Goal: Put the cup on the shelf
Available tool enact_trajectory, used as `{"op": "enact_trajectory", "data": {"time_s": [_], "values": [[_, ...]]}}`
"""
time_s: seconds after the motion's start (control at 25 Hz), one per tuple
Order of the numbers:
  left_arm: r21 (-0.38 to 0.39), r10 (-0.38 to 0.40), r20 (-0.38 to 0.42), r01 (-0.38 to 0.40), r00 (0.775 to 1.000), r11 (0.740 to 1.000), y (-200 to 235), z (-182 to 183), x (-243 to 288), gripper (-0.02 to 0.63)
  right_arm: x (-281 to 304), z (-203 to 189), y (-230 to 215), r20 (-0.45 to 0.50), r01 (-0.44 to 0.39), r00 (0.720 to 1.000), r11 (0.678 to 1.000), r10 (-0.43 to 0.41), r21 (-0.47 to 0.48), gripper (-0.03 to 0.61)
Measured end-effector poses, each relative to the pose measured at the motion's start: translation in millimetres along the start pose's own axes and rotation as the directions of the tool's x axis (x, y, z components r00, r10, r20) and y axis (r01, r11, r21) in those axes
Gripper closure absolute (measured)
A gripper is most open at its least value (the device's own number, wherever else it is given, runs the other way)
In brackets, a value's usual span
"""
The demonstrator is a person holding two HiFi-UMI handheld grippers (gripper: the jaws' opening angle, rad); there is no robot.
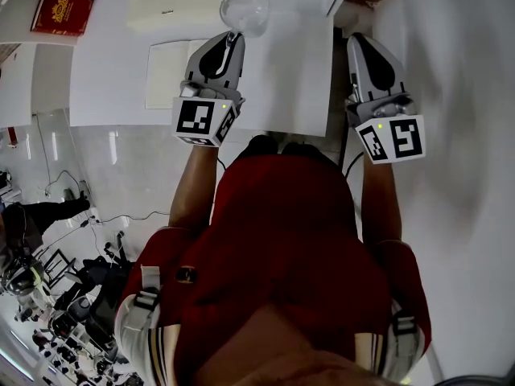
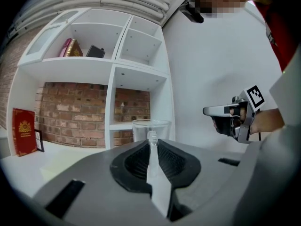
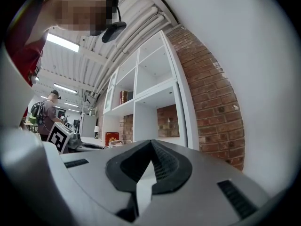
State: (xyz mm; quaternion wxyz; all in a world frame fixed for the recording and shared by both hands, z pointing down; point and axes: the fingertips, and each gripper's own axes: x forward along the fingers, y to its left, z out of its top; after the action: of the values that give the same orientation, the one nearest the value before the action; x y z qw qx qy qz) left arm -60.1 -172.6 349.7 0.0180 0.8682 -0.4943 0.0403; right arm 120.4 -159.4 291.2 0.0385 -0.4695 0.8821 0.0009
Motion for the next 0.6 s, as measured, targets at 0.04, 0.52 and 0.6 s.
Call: {"op": "enact_trajectory", "data": {"time_s": [0.04, 0.52, 0.6], "values": [[0.001, -0.002, 0.0, 0.002, 1.0, 1.0, 2, -1, 2, 0.572, 2, 0, 0, -0.002, 0.003, 1.0, 1.0, -0.003, -0.002, 0.581], [0.002, -0.017, -0.034, 0.017, 0.999, 1.0, 23, -19, 32, 0.572, 22, -6, -3, -0.027, 0.02, 0.999, 0.999, -0.021, -0.028, 0.581], [0.001, -0.017, -0.022, 0.017, 1.0, 1.0, 26, -20, 38, 0.572, 24, -6, -4, -0.03, 0.021, 0.999, 0.999, -0.022, -0.032, 0.581]]}}
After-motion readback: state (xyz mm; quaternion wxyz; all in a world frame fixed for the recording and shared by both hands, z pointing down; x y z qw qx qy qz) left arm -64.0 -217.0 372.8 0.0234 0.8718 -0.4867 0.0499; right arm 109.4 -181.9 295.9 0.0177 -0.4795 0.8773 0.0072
